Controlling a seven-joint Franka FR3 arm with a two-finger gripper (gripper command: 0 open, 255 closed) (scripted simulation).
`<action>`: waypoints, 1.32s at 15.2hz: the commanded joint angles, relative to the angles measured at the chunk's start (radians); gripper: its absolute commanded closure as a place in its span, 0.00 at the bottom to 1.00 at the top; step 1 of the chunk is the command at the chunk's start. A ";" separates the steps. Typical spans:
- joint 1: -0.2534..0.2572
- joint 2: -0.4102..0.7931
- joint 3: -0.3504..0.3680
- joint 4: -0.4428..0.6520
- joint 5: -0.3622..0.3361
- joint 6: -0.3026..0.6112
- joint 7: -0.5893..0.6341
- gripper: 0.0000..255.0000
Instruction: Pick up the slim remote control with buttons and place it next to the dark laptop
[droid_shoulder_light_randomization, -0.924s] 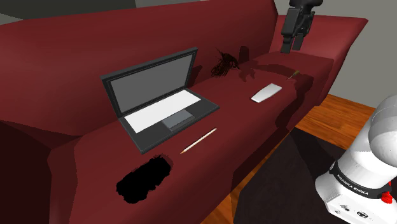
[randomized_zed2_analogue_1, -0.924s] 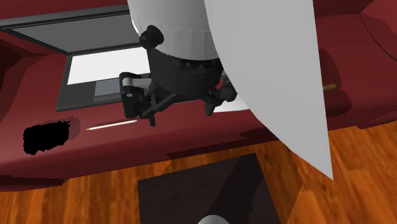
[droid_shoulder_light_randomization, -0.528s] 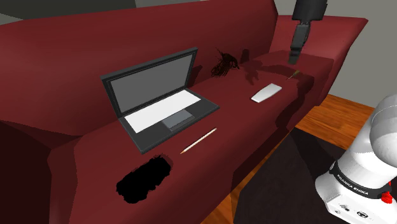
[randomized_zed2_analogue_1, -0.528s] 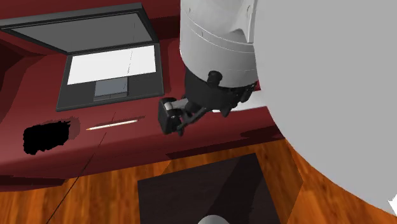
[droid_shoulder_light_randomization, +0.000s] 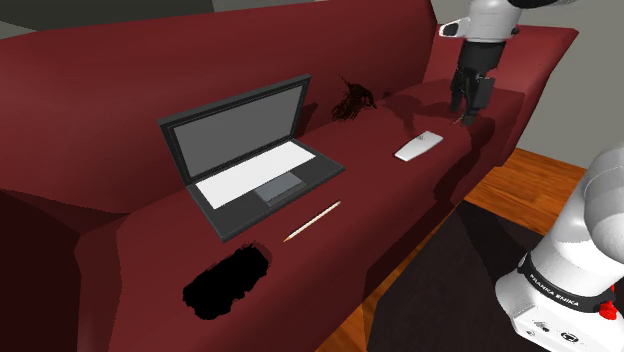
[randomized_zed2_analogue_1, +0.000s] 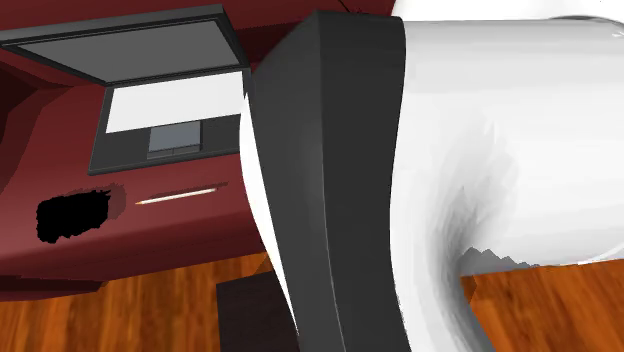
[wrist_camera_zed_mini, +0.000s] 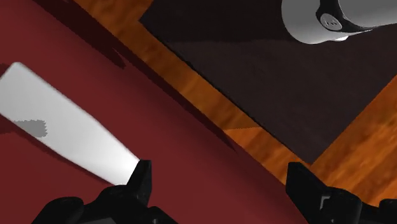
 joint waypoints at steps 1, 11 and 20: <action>0.020 0.032 -0.060 -0.018 -0.051 0.067 -0.128 0.00; 0.195 0.320 -0.378 0.006 -0.174 0.434 -0.719 0.00; 0.355 0.555 -0.564 0.035 -0.072 0.668 -1.022 0.00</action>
